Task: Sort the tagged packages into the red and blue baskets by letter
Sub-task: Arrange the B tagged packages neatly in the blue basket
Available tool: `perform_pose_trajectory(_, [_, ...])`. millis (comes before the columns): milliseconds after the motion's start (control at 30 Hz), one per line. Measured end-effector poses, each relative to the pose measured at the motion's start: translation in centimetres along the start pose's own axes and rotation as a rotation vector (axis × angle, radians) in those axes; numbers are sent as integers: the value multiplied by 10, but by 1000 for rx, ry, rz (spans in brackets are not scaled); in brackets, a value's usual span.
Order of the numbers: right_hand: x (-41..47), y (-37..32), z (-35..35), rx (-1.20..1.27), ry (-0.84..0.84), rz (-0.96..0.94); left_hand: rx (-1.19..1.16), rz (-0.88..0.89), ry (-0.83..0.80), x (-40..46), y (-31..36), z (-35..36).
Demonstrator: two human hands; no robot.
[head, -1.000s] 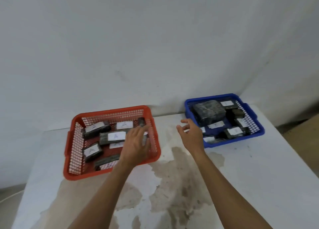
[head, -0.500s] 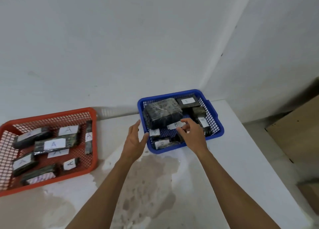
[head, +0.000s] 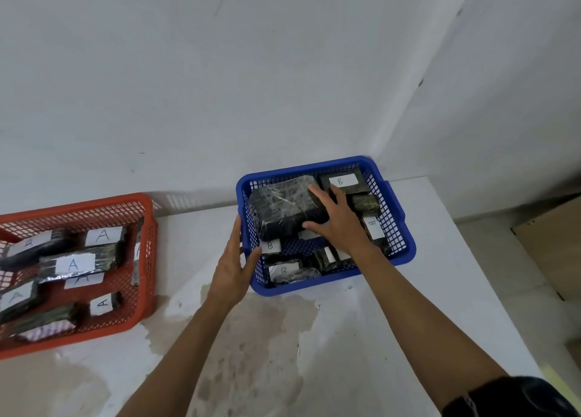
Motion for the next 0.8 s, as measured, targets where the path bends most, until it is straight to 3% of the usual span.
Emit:
perform_pose_trajectory(300, [7,7,1,39,36,-36,8,-14,12,1,1,2])
perform_pose_trajectory(500, [5,0,-4,-9,64,-79,421,231,183,18,15,-7])
perform_pose_trajectory(600, [3,1,-10,98,66,-29,627,387,196,36,35,-14])
perform_pose_trajectory(800, [5,0,-24,258,49,46,701,449,226,58,55,-25])
Point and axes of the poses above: each hand's wrist, its own x-axis towards the middle knuckle, its own z-axis out of the palm, y = z × x, the point moved 2 cm from there along x, towards the middle knuckle, and after that the axes turned 13 degrees about -z, right-handed, at the moved point
